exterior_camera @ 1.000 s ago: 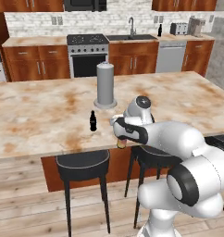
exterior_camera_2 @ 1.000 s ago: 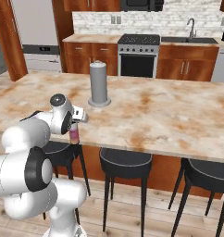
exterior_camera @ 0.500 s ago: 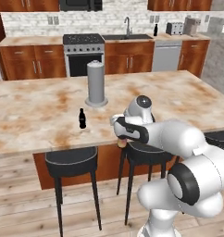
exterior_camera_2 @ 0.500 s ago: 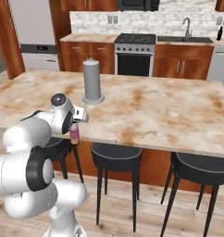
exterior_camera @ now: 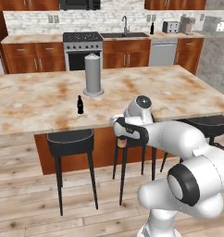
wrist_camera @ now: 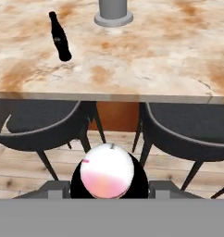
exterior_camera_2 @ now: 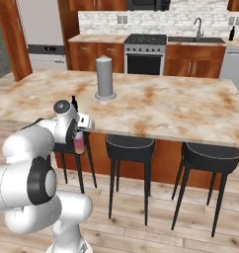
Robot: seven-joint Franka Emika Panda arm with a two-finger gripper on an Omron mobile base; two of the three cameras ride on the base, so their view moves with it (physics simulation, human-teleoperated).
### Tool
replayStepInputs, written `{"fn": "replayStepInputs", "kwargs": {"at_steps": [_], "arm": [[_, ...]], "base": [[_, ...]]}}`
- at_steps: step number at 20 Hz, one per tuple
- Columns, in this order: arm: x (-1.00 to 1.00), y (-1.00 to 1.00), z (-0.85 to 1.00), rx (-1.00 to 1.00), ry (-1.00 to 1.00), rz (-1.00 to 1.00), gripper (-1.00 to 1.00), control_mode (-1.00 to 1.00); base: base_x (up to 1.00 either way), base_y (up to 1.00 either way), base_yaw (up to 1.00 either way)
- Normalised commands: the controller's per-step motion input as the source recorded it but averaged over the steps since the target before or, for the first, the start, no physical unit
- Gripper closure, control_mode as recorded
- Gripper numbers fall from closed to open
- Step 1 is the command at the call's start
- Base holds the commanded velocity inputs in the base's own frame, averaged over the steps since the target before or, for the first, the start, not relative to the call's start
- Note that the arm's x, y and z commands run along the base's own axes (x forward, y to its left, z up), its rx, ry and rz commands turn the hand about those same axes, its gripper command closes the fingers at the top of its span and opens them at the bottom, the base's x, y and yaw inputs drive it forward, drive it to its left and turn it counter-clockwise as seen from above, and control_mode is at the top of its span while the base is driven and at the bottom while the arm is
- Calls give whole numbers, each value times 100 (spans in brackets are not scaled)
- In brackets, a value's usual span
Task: Place the large bottle from the dining counter next to the other large bottle outside the sink, and place the small bottle from the dining counter next to the other small bottle inside the sink.
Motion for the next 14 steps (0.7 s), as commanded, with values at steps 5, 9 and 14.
{"fn": "replayStepInputs", "kwargs": {"at_steps": [5, 9, 14], "arm": [[0, 0, 0, 0, 0, 0, 100, 100], [0, 0, 0, 0, 0, 0, 100, 100], [0, 0, 0, 0, 0, 0, 100, 100]], "base": [[-35, -37, 0], [-1, -91, 0], [0, -100, -2]]}}
